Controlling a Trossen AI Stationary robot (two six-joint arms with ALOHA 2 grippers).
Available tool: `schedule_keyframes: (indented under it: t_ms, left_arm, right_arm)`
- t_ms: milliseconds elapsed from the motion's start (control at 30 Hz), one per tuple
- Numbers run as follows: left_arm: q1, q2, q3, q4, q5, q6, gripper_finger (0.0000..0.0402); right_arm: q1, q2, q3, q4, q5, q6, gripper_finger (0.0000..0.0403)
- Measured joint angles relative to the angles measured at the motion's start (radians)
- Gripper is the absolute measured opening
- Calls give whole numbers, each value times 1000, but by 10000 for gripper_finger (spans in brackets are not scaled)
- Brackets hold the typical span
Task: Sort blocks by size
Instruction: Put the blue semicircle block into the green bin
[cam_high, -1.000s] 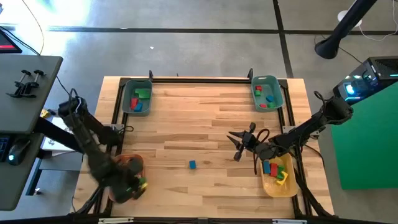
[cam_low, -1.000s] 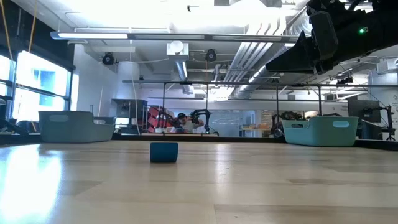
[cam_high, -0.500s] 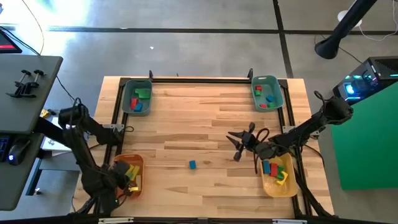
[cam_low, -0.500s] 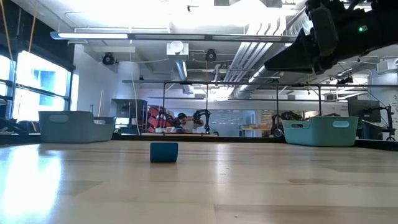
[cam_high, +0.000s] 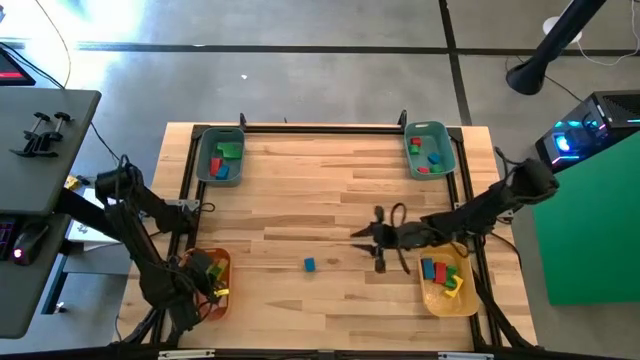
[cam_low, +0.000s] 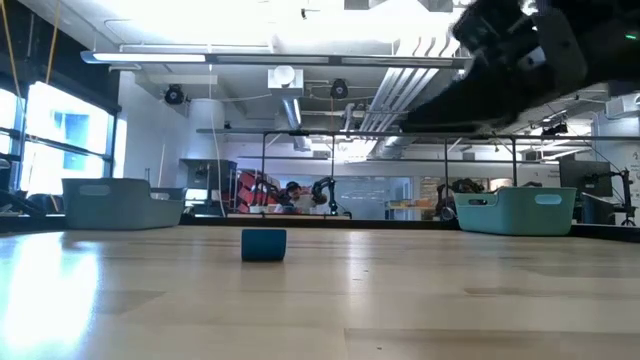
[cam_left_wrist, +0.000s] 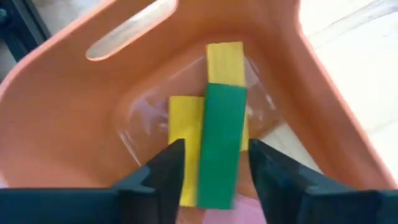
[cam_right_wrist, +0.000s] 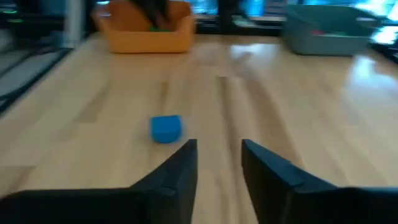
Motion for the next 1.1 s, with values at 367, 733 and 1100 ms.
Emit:
schedule_keyframes:
  t_ms: [367, 733, 1100]
  left_arm:
    - [3, -215, 67, 7, 26, 77, 258]
    - [63, -261, 108, 45, -460, 288, 256]
    - [201, -260, 108, 417, -649, 888, 256]
  right_arm:
    - [-85, 348, 407, -229, -242, -235, 245]
    - [-106, 630, 793, -567, -459, -436, 275]
    - [-187, 679, 820, -598, -562, -331, 204]
